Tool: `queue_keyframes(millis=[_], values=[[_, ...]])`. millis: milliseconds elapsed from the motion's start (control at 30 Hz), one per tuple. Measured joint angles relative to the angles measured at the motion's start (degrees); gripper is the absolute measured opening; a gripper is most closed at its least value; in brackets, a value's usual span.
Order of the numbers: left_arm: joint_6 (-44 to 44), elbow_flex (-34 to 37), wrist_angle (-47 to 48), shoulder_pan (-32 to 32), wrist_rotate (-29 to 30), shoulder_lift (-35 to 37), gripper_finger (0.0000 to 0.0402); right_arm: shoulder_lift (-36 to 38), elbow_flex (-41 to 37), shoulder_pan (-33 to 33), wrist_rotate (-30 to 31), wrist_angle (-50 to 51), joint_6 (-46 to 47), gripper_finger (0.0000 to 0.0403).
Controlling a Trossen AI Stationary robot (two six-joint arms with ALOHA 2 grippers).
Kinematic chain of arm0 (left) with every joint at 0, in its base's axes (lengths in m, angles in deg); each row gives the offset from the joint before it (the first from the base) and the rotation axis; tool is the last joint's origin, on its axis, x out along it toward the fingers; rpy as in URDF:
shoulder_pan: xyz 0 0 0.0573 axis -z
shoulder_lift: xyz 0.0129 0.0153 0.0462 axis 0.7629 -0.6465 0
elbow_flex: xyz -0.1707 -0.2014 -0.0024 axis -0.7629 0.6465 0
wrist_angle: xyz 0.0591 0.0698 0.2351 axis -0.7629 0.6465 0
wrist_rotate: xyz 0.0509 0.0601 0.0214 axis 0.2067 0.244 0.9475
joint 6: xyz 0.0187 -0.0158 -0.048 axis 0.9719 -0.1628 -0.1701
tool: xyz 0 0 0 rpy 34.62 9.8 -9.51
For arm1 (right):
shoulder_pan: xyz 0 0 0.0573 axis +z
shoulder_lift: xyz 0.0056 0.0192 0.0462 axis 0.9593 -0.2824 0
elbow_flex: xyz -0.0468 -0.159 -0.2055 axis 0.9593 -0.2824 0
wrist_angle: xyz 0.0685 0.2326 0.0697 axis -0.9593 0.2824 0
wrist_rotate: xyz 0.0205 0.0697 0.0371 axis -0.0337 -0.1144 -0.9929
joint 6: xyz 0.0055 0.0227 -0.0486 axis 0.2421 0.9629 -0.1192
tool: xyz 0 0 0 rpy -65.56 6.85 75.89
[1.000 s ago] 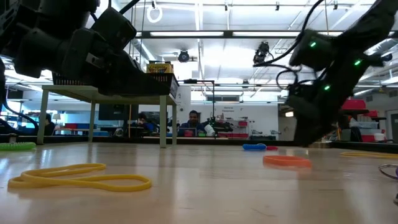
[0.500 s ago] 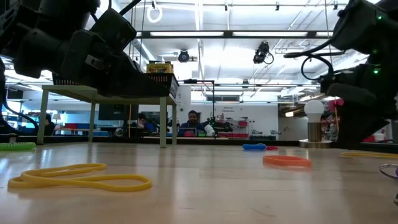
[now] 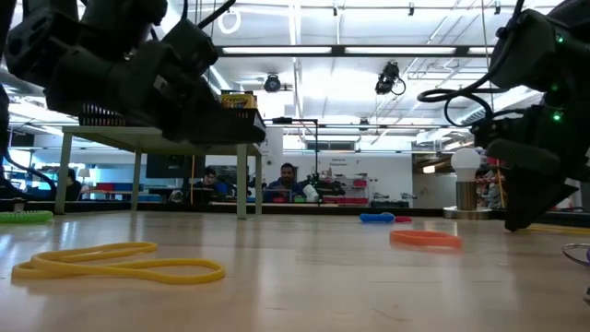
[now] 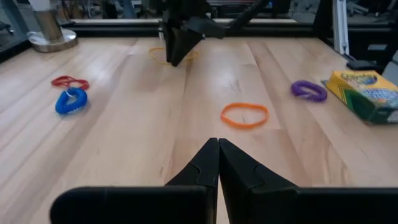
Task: Pick & Place Office Desk Supplies
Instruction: Put the yellow rubber band into the left black bin on the shelf
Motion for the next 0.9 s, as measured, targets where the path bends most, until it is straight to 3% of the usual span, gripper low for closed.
queue_keyframes(millis=[167,333,633,800,900], values=[[0.8,-0.7,0.0,-1.8,1.3,0.0,0.0019,2.2,-0.3,0.0,0.0,-0.1,-2.8,0.0054],[5.0,-0.7,-0.1,-3.1,2.9,0.0,0.0046,4.8,-0.4,0.1,2.5,-0.7,-5.6,0.0006],[7.8,-0.7,-0.3,-6.5,2.4,0.0,0.0102,8.1,0.6,0.9,3.1,-1.2,-7.9,0.0008],[6.6,-0.7,-0.3,-7.0,0.9,0.0,0.0105,7.5,4.1,2.0,-1.4,10.1,-2.9,0.0051],[6.6,-0.7,-0.3,-6.9,0.9,0.0,0.0105,7.0,4.2,2.1,-3.2,8.3,-2.9,0.0083]])
